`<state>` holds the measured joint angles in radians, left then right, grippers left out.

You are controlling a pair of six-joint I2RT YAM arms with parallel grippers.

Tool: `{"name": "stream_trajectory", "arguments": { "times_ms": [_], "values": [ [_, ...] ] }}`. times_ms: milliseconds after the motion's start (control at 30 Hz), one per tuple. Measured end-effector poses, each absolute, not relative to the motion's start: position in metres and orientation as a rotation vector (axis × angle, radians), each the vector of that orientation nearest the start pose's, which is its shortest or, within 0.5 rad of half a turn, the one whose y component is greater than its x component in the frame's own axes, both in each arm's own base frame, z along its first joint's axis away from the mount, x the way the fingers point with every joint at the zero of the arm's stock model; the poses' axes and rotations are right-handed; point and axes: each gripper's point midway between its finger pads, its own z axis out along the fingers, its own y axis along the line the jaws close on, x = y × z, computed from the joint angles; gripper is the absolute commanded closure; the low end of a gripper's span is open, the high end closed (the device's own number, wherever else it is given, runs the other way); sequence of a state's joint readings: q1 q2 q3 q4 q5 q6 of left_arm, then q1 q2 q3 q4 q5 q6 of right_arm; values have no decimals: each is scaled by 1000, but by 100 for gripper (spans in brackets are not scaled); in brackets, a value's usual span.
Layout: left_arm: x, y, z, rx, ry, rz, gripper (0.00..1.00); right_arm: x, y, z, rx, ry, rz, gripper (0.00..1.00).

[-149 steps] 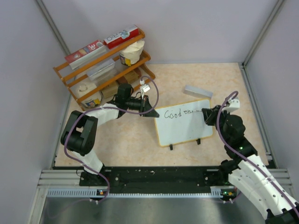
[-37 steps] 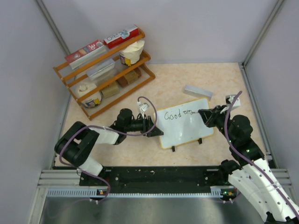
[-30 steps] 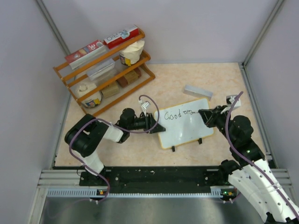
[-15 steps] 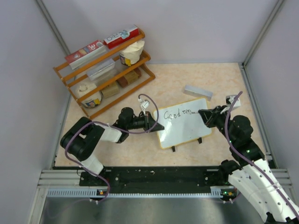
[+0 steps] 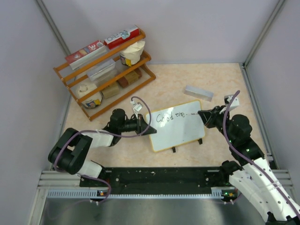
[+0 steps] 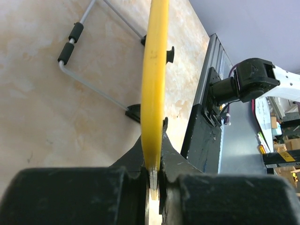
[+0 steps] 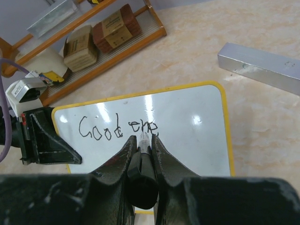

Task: Write a sentence on the whiteboard
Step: Adjust the whiteboard on the whiteboard stand.

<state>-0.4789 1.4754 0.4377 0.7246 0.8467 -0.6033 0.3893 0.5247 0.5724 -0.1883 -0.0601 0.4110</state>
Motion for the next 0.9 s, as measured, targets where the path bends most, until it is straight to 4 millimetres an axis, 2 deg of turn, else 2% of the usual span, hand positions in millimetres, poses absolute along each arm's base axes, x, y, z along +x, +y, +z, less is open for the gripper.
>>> {"name": "stream_trajectory", "arguments": {
  "times_ms": [100,233,567,667,700,767,800,900],
  "values": [
    [216,-271,107,513,2013,-1496,100,242,132,243,-40,1761,655,100],
    [215,-269,107,524,2010,-1501,100,242,135,243,-51,1763,668,100],
    [223,-291,107,570,1984,-1531,100,243,139,245,-67,1759,688,100],
    [223,-294,106,571,1983,-1525,90,243,141,242,-72,1771,692,100],
    [224,-294,105,570,1983,-1524,80,244,141,240,-73,1776,692,100],
    [224,-294,102,573,1988,-1520,70,244,142,240,-77,1780,696,100],
    [223,-294,97,567,2010,-1508,60,244,142,239,-78,1783,697,100],
    [214,-288,72,546,2110,-1479,50,244,144,238,-83,1789,702,100]
  ]
}}
